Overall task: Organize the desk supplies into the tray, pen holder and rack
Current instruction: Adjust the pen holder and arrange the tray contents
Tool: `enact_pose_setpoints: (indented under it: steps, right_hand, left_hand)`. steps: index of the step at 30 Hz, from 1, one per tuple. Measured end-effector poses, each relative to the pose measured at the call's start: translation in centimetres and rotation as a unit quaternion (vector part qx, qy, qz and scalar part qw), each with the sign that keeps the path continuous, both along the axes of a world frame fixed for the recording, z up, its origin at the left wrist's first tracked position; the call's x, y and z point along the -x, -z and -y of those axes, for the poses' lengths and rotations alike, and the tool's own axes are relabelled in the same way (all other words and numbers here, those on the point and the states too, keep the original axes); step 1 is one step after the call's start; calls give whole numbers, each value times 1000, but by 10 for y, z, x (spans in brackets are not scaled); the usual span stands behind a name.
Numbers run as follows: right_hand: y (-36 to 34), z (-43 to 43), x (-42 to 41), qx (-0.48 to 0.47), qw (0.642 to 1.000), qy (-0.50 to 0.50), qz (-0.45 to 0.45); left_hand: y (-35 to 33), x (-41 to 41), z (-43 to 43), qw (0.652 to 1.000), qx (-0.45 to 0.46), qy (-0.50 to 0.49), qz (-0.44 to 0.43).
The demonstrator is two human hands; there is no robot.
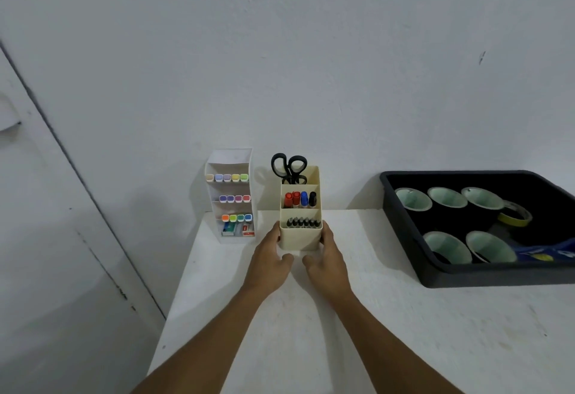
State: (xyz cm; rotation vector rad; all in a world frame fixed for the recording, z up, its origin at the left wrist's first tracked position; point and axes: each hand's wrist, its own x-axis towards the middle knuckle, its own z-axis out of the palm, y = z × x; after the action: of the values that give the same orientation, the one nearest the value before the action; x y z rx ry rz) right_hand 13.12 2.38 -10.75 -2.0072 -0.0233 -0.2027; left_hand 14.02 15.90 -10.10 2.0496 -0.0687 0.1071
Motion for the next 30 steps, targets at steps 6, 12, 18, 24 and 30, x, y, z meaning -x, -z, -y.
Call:
enact_pose_setpoints:
  steps: [6, 12, 18, 24, 30]
  right_hand:
    - [6, -6, 3, 42, 999, 6, 4]
    - [10, -7, 5, 52, 999, 16, 5]
    - [10, -6, 10, 31, 998, 11, 47]
    - [12, -7, 9, 25, 998, 11, 51]
    - [-6, 5, -1, -20, 999, 42, 7]
  left_hand:
    - [2, 8, -8, 1000, -8, -2, -25]
    - [5, 19, -7, 998, -60, 16, 3]
    - [1, 24, -4, 989, -119, 25, 84]
    - [5, 20, -5, 992, -100, 33, 71]
    - [-2, 9, -10, 1000, 5, 21, 22]
